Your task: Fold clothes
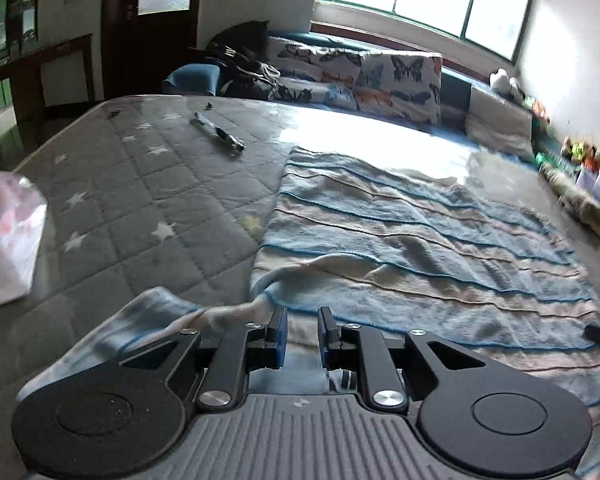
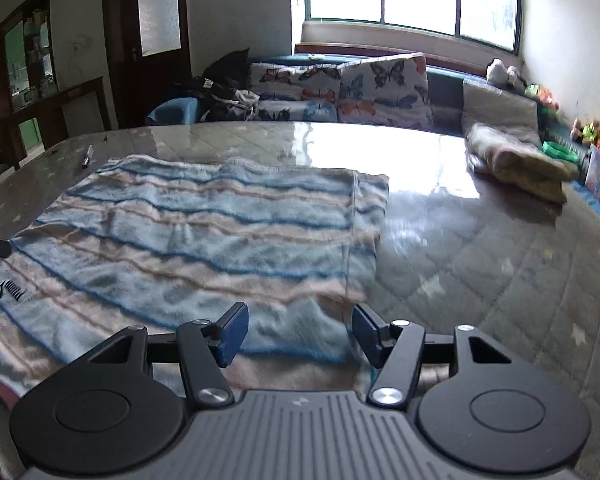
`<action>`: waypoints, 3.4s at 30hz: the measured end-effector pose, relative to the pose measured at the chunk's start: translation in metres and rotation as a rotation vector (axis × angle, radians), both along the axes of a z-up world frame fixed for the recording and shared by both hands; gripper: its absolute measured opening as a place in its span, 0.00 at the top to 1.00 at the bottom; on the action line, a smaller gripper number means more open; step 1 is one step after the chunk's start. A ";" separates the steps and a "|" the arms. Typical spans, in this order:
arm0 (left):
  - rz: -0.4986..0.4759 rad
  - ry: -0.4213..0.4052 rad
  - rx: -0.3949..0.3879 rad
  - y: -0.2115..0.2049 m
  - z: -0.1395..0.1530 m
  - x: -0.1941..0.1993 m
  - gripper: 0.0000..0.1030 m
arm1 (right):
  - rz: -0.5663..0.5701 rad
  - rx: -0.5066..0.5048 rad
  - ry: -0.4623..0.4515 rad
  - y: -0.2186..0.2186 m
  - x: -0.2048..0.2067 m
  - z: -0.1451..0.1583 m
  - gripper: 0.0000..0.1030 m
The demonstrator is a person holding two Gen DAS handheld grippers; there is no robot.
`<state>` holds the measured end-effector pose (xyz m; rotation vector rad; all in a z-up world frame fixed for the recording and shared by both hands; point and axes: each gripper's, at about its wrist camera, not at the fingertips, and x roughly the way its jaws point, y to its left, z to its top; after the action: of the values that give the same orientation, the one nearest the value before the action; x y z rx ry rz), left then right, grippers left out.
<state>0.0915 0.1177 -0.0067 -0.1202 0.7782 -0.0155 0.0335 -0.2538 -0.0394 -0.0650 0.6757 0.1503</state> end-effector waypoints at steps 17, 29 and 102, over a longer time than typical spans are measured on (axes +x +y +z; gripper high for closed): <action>0.015 -0.007 0.078 0.002 -0.017 0.040 0.79 | -0.036 -0.023 0.037 0.003 0.049 -0.015 0.45; 0.033 -0.010 0.113 -0.002 -0.022 0.039 0.78 | -0.015 -0.066 0.021 0.011 0.094 -0.020 0.45; -0.111 -0.122 0.329 -0.061 -0.023 -0.124 0.11 | 0.367 -0.110 0.047 0.058 -0.085 -0.002 0.30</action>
<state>-0.0320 0.0566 -0.0301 0.2342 0.6560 0.0006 -0.0517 -0.1957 -0.0417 -0.2921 0.7142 0.4689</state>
